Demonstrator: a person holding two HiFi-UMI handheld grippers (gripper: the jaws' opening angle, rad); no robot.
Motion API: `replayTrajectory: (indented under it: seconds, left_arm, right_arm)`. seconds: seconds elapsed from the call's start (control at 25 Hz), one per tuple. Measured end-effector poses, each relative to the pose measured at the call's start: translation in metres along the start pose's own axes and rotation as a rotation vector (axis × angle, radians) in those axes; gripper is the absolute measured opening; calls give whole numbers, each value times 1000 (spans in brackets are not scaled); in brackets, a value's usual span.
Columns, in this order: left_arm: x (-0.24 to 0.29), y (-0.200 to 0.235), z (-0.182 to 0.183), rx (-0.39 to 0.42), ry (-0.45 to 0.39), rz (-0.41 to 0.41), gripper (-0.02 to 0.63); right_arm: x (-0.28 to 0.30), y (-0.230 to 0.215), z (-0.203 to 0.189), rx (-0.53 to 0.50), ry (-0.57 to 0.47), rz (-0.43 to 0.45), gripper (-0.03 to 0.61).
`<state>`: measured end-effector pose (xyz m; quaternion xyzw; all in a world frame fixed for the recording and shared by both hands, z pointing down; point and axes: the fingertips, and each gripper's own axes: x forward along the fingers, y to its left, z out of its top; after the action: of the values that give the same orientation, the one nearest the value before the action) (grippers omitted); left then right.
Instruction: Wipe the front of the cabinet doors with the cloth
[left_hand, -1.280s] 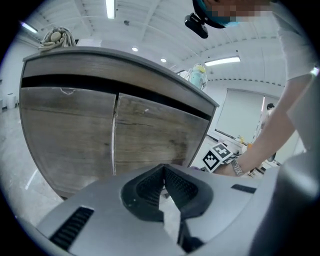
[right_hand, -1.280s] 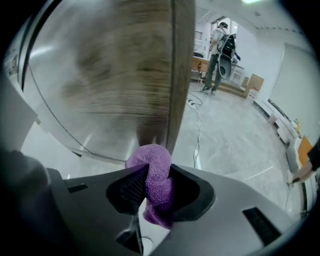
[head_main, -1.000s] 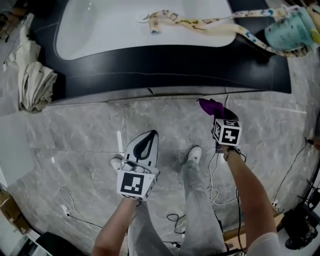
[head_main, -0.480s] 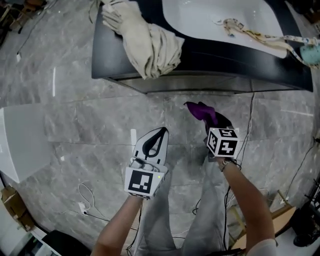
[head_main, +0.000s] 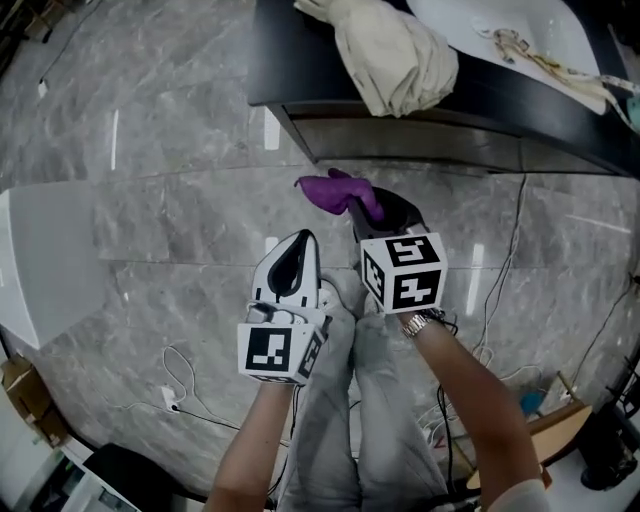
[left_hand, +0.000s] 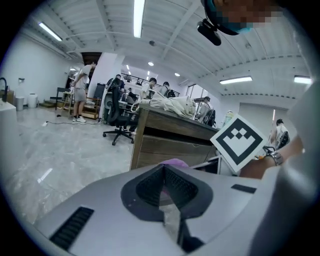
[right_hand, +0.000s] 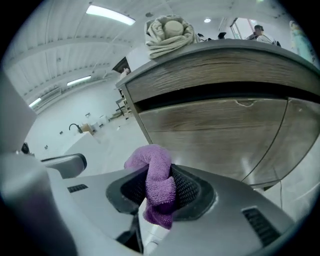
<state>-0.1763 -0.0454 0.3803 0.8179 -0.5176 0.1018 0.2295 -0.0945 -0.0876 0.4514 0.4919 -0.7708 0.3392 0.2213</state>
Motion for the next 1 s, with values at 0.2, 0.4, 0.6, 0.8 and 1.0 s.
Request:
replayTrajectory:
  seconds: [0.2,0.4,0.6,0.8,1.0]
  left_arm:
    - [-3,2,9,11,-20,-10,6]
    - [-8,5,18,75,-19,-17,6]
    - [-1,7,17,46,-9,12,6]
    - [9,-9,29,61,-17,-10,6]
    - [15,-21,34,79,-12,-11,6]
  right_arm:
    - [12,19,35,60,-46,4,118]
    - [22,24,62,113,-70,14,118]
    - [29,16,76,167,-61,9,118]
    - [28,3,91,202,-65,9,118]
    - [17,-27,90,224,-63,-11,118]
